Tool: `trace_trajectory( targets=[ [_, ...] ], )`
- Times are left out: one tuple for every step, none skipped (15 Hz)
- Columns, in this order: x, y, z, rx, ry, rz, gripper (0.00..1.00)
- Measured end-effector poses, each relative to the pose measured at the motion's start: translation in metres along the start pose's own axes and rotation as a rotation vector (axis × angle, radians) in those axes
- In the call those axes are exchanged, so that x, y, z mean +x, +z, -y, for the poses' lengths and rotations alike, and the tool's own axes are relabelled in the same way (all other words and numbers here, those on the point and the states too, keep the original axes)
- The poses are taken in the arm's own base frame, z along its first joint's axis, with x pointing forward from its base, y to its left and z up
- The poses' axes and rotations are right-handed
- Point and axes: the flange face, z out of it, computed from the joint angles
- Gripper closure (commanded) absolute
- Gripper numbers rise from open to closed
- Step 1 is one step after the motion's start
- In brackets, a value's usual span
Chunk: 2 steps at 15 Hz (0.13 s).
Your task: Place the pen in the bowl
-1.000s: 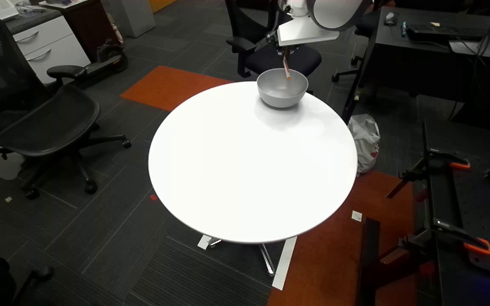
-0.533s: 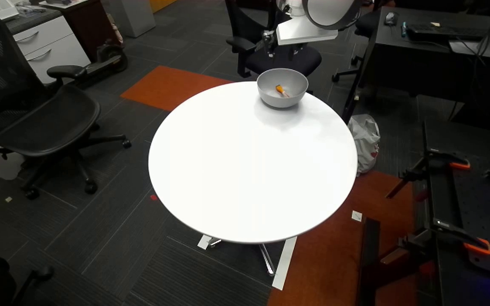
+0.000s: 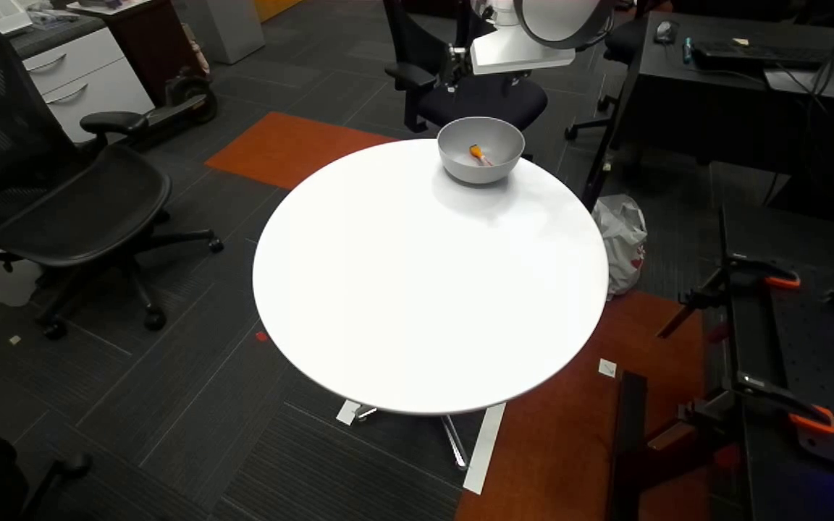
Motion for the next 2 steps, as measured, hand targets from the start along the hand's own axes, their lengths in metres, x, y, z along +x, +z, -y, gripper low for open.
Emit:
trace_trajectory(
  targets=[
    [-0.0001, 0.0006, -0.0003, -0.001, 0.000, 0.000, 0.00],
    [-0.0003, 0.0011, -0.0004, -0.002, 0.000, 0.001, 0.00]
  ],
)
